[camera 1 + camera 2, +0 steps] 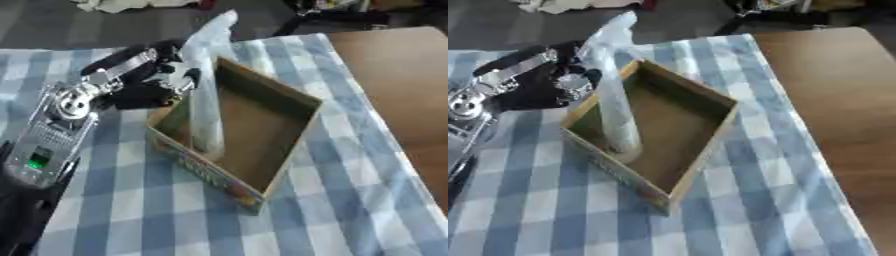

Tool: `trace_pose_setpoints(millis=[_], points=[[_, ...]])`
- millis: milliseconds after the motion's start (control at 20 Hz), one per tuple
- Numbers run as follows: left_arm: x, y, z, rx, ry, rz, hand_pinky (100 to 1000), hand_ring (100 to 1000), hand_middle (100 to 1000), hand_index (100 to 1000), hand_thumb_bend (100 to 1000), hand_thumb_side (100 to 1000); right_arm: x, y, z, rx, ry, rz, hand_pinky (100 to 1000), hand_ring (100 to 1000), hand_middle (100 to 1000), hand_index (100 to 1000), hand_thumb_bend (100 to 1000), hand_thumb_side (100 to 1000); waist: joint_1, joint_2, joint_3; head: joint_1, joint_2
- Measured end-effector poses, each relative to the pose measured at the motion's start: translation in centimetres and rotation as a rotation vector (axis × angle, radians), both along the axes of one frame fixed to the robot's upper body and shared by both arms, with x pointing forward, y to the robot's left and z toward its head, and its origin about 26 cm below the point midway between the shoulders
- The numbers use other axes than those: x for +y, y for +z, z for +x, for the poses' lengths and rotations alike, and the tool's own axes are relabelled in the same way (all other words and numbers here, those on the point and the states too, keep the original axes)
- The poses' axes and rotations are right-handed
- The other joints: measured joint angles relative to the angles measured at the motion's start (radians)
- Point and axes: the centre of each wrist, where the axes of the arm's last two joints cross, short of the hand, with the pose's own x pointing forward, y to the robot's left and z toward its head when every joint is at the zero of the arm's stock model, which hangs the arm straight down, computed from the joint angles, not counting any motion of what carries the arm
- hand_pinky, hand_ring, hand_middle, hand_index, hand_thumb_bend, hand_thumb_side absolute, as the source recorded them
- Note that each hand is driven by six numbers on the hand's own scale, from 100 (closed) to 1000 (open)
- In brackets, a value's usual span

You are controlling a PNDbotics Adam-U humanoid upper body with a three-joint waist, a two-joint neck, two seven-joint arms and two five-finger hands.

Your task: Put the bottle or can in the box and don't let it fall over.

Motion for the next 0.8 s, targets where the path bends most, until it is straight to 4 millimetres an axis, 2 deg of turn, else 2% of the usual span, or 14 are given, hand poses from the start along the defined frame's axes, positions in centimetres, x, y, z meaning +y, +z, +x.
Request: trace_pose_setpoints(millis=[300,400,500,600,800], points=[[0.6,-0.1,-0.7,-0.006,-0.009,-0.027,1000,1000,1000,859,100,500,0.0,0.0,0.0,0.002,-0.002,0.001,926,871,1000,827,100,507,-0.004,0.000,0.002,0.000,0.000],[1.4,-0.2,-1.1,-0.017,-0.015,-0.043,1000,1000,1000,857,100,508,0.0,0.0,0.0,0.002,-0.002,0.001,926,871,1000,827,100,506,-0.004,0.000,0.003,-0.001,0.000],[2.9,-0.7,-1.4,-0.016,-0.001,-0.065,1000,1000,1000,876,100,494,0.0,0.0,0.0,0.001,-0.002,0.001,926,871,1000,826,100,505,-0.004,0.000,0.004,-0.004,0.001],[4.9,-1.2,-2.0,-0.020,0.034,-0.095,1000,1000,1000,882,100,519,-0.1,0.0,0.0,0.000,-0.006,0.003,926,871,1000,827,100,505,-0.003,0.000,0.005,-0.007,0.001],[9.2,-1.9,-3.7,-0.050,0.123,-0.169,1000,1000,1000,851,100,672,-0.2,-0.1,-0.1,-0.001,-0.015,0.003,926,871,1000,826,100,504,0.000,-0.001,0.008,-0.014,0.001]])
